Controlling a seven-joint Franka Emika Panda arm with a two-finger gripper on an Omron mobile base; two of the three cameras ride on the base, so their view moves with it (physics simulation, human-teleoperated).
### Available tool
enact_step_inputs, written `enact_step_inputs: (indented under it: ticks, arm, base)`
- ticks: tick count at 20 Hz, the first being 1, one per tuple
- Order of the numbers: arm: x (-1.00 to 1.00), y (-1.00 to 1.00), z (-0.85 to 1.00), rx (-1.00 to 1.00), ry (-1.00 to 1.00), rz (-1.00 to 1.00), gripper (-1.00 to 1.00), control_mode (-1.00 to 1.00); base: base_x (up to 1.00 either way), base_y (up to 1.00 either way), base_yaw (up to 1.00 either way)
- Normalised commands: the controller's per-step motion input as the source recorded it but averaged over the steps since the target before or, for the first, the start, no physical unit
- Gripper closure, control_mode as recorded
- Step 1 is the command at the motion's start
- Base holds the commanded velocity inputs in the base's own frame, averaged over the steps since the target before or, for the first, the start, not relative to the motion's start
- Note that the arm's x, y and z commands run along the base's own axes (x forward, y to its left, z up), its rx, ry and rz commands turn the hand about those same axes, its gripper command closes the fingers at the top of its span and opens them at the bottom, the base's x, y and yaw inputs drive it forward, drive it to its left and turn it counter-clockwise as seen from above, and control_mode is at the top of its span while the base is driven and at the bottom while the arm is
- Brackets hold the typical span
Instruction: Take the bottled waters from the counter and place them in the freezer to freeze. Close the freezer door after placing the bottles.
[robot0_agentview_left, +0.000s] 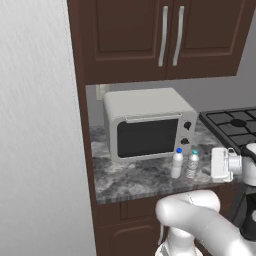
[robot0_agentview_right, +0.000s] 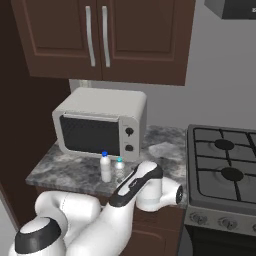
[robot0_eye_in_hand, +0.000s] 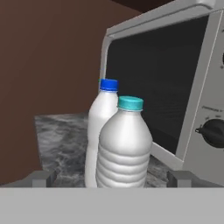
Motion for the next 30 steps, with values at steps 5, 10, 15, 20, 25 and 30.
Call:
enact_step_inputs:
  ticks: [5,10,15,20,25,30]
  arm:
    - [0.39,0.00,-0.18,0.00,0.00,0.00,-1.00,-1.00]
    - [0.10,0.07,-0.13,0.00,0.00,0.00,-1.00,-1.00]
    - [0.00,0.13,-0.14,0.00,0.00,0.03,-1.00,-1.00]
    - [0.00,0.25,-0.03,0.00,0.00,0.06,-1.00,-1.00]
    - [0.00,0.20,-0.05,0.00,0.01,0.05,-1.00,-1.00]
    - [0.00,0.14,-0.03,0.00,0.00,0.04,-1.00,-1.00]
  base:
    - [0.00,0.00,0.00]
    - [0.00,0.00,0.00]
    - [0.00,0.00,0.00]
    - [0.00,0.00,0.00]
    - [0.00,0.00,0.00]
    - [0.00,0.00,0.00]
